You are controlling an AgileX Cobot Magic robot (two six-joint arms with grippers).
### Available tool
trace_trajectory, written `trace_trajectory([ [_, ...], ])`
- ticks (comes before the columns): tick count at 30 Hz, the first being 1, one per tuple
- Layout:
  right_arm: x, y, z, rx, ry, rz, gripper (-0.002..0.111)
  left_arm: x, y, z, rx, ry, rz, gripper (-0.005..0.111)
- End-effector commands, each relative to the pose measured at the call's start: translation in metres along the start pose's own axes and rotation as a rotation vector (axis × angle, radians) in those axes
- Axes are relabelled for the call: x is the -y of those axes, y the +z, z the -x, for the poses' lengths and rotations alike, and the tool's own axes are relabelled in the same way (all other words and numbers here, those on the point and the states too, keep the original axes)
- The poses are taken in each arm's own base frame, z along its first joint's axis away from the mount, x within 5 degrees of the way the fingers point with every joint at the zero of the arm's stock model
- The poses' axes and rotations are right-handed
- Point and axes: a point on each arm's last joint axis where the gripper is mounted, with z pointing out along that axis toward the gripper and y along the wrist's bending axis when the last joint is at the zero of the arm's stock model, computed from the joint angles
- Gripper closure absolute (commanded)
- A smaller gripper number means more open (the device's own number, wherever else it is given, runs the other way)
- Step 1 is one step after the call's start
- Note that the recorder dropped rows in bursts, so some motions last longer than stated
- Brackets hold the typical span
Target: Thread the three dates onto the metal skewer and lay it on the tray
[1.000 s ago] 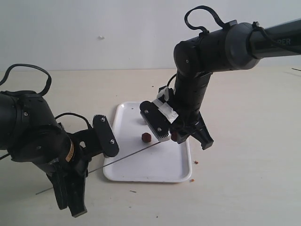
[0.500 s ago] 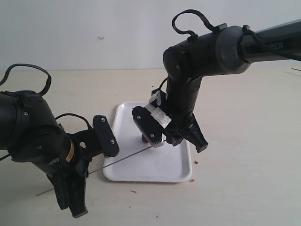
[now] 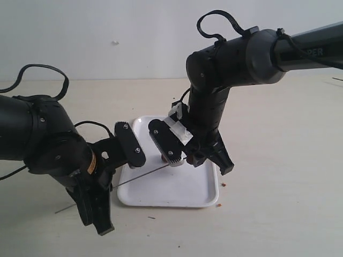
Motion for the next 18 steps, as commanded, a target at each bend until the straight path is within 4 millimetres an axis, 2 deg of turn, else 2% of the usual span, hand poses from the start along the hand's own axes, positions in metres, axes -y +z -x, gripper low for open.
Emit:
trace_trajectory([
  [1,0.001,-0.004,0.003,0.031,0.031,-0.013,0.077,-0.004,0.002,0.015,0.069,-0.037,0.005,0.107],
  [14,0.004,-0.005,0.004,0.042,0.043,-0.040,0.076,-0.005,0.002,0.029,0.226,-0.069,0.009,0.107],
  [16,0.005,-0.005,0.005,0.056,0.071,-0.053,0.071,-0.005,0.001,0.030,0.232,-0.077,0.006,0.107],
  [18,0.007,-0.005,0.006,0.068,0.103,-0.076,0.061,-0.005,0.001,0.030,0.232,-0.077,0.006,0.107],
])
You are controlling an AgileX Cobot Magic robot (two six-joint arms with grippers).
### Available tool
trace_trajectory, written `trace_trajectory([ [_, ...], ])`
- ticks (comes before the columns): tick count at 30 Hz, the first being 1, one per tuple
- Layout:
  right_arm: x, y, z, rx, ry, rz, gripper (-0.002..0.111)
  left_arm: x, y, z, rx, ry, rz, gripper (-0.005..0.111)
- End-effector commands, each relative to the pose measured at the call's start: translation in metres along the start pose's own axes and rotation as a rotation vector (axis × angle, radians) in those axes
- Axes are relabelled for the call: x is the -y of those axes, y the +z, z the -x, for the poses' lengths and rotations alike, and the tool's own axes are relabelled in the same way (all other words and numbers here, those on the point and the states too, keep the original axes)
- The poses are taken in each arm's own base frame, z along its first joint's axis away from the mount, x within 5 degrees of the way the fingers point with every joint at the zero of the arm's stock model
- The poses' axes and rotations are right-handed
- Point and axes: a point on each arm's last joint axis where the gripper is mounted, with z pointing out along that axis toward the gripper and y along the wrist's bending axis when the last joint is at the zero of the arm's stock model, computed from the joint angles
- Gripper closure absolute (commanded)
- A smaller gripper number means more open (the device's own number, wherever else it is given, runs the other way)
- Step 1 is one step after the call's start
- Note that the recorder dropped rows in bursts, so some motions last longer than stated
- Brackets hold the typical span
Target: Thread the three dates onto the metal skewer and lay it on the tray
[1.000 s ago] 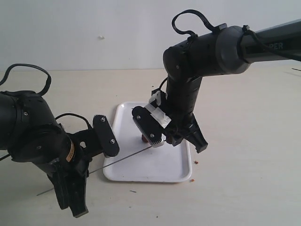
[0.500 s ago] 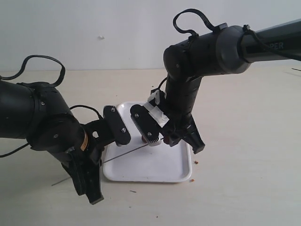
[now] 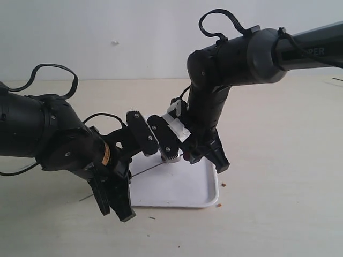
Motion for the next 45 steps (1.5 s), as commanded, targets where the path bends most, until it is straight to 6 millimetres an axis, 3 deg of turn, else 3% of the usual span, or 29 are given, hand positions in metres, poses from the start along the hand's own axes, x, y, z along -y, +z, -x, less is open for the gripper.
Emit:
trace_trajectory([
  [1,0.004,-0.004,0.005,0.044,0.081,-0.045,0.054,-0.002,-0.003,0.010,0.078,-0.042,0.006,0.107],
  [4,0.005,-0.004,0.005,0.046,0.107,-0.055,0.037,-0.002,-0.003,0.010,0.076,-0.042,0.006,0.107],
  [6,0.006,-0.006,0.005,0.047,0.112,-0.060,0.033,-0.002,-0.003,0.010,0.076,-0.044,0.006,0.107],
  [16,0.010,-0.034,0.005,0.065,0.169,-0.139,0.032,-0.006,-0.002,0.009,0.082,-0.127,0.009,0.107],
  [27,0.011,-0.082,-0.009,-0.033,0.367,-0.288,0.033,-0.033,-0.004,-0.003,0.085,-0.256,0.046,0.107],
  [32,0.017,-0.106,-0.026,-0.061,0.598,-0.443,0.037,-0.045,-0.025,-0.009,0.248,-0.291,0.093,0.107],
  [38,0.023,-0.109,-0.048,0.057,0.822,-0.484,0.037,-0.045,-0.055,-0.028,0.487,-0.323,0.153,0.107],
  [45,0.028,-0.111,-0.050,0.144,0.943,-0.531,0.037,-0.041,-0.064,-0.037,0.489,-0.349,0.154,0.107],
])
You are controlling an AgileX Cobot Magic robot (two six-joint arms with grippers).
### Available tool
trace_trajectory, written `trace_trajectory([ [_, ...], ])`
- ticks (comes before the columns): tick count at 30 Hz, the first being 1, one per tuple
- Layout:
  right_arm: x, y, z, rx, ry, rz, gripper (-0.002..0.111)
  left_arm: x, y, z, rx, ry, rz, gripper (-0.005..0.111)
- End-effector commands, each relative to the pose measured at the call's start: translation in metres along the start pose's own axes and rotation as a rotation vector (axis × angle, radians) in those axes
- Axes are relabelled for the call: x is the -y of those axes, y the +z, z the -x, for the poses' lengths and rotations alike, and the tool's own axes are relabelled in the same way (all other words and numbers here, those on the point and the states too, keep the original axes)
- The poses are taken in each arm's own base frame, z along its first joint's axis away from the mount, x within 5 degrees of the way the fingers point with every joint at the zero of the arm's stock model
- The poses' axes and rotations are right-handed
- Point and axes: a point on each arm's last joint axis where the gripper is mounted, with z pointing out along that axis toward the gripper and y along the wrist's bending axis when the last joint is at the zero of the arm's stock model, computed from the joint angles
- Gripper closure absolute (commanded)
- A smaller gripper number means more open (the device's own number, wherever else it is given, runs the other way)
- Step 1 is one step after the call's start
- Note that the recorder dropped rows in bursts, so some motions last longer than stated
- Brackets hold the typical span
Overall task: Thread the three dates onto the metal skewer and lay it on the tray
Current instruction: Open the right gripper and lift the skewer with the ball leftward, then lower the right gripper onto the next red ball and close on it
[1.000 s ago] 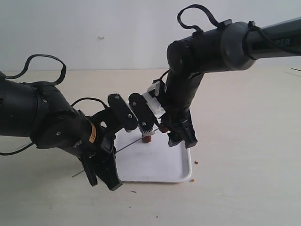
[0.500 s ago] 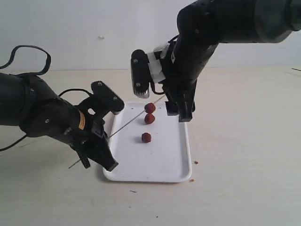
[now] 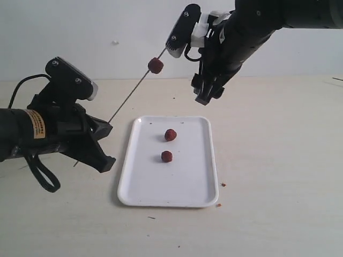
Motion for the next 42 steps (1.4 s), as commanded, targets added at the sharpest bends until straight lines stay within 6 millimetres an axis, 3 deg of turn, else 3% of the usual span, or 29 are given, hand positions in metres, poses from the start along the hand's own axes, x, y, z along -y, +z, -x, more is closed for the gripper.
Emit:
trace_trajectory([
  [1,0.005,-0.005,0.005,0.064,0.092,-0.030,0.037,-0.001,-0.002,0.000,0.011,-0.039,0.005,0.107],
  [8,0.031,-0.017,-0.007,0.097,0.274,-0.085,0.037,-0.041,-0.005,-0.010,0.015,-0.245,0.117,0.107],
  [13,0.026,-0.013,-0.014,0.025,0.184,-0.037,0.037,-0.048,-0.007,-0.019,-0.064,-0.215,0.138,0.107],
  [19,-0.002,0.011,-0.023,-0.045,-0.166,0.228,0.042,-0.049,-0.009,-0.032,-0.193,-0.196,0.148,0.107],
  [26,-0.028,0.050,-0.019,0.033,-0.652,0.315,0.042,-0.049,-0.011,-0.040,-0.287,-0.195,0.152,0.107],
  [31,-0.029,0.085,-0.014,0.118,-0.692,0.187,0.042,-0.049,-0.011,-0.040,-0.290,-0.190,0.152,0.107],
  [35,-0.034,0.105,-0.013,0.132,-0.731,0.227,0.042,-0.049,-0.011,-0.040,-0.286,-0.190,0.152,0.107],
  [42,-0.035,0.122,-0.004,0.159,-0.776,0.300,0.045,-0.049,-0.011,-0.038,-0.269,-0.189,0.151,0.107],
])
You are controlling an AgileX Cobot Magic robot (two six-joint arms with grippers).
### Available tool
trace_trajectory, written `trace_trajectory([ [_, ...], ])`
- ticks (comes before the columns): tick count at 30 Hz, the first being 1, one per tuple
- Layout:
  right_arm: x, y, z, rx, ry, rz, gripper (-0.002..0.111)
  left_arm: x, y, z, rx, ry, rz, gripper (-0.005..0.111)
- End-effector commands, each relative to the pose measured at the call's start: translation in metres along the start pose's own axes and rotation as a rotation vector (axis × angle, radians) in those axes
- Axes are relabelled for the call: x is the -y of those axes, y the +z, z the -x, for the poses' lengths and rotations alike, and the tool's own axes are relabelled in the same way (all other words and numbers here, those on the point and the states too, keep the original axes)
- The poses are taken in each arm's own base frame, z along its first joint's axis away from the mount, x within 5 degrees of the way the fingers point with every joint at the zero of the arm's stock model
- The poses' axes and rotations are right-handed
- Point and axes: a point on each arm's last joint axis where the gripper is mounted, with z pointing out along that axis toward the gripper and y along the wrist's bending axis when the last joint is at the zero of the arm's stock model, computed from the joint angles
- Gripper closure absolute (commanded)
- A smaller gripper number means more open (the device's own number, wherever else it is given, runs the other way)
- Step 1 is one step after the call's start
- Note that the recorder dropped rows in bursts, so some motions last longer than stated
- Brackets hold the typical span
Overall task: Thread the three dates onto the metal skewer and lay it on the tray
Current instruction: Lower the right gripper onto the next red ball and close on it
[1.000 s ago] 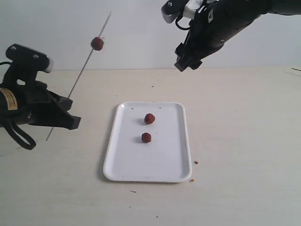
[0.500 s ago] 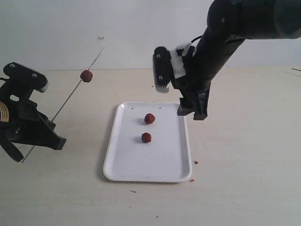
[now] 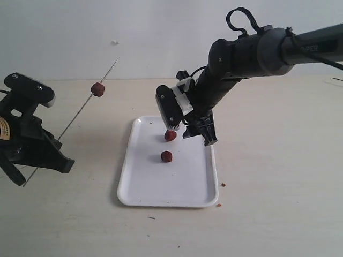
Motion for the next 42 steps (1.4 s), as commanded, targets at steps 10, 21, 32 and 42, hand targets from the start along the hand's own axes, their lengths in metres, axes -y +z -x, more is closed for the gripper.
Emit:
trace_trajectory([
  [10,-0.001,0.023,0.005,0.079,-0.137,0.068,0.047,-0.001,-0.002,0.002,0.025,0.001,0.001,0.107],
  [21,-0.001,0.034,0.002,0.066,-0.136,0.032,0.050,-0.001,-0.002,0.002,0.025,0.001,0.001,0.107],
  [32,0.001,0.037,0.003,0.075,-0.115,0.002,0.053,-0.001,-0.002,0.002,0.025,0.000,0.001,0.107],
  [42,-0.001,0.042,0.004,0.092,-0.110,0.006,0.056,-0.001,-0.002,0.002,0.025,-0.003,0.001,0.107],
])
